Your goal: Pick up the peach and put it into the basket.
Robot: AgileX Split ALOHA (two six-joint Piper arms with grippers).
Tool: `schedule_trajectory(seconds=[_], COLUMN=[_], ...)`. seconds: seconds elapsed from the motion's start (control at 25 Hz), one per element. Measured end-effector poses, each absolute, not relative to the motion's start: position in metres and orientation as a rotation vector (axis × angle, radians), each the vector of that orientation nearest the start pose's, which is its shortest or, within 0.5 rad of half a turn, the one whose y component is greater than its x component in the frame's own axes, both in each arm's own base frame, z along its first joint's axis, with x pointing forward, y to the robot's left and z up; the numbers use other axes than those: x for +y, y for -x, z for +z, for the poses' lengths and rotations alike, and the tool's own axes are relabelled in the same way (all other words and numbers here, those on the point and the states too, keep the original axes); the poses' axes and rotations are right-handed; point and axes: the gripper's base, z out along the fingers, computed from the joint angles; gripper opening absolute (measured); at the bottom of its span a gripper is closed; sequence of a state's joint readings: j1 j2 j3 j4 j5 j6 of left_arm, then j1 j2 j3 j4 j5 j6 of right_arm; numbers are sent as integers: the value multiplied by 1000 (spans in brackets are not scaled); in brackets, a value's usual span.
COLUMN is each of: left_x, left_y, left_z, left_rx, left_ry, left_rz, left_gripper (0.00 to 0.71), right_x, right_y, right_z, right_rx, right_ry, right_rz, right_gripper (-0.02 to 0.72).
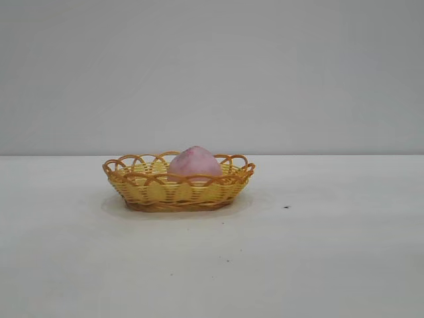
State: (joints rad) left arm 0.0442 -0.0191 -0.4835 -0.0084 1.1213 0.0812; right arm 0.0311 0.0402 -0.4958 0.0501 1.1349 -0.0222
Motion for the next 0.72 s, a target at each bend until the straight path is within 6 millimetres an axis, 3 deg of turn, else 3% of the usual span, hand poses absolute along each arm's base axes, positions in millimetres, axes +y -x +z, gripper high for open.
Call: schedule_trajectory(seconds=[0.16, 0.72], left_x=[-1, -1], left_y=[8, 8], left_z=[268, 268], left_rx=[2103, 2103], left_ry=[-40, -40], left_rz=[65, 65], left_gripper=[253, 253], right_x=[3, 3], right_y=[10, 10], right_z=[270, 268], right_rx=[2108, 2115], right_ry=[53, 53], right_rz=[61, 61], right_gripper=[371, 371])
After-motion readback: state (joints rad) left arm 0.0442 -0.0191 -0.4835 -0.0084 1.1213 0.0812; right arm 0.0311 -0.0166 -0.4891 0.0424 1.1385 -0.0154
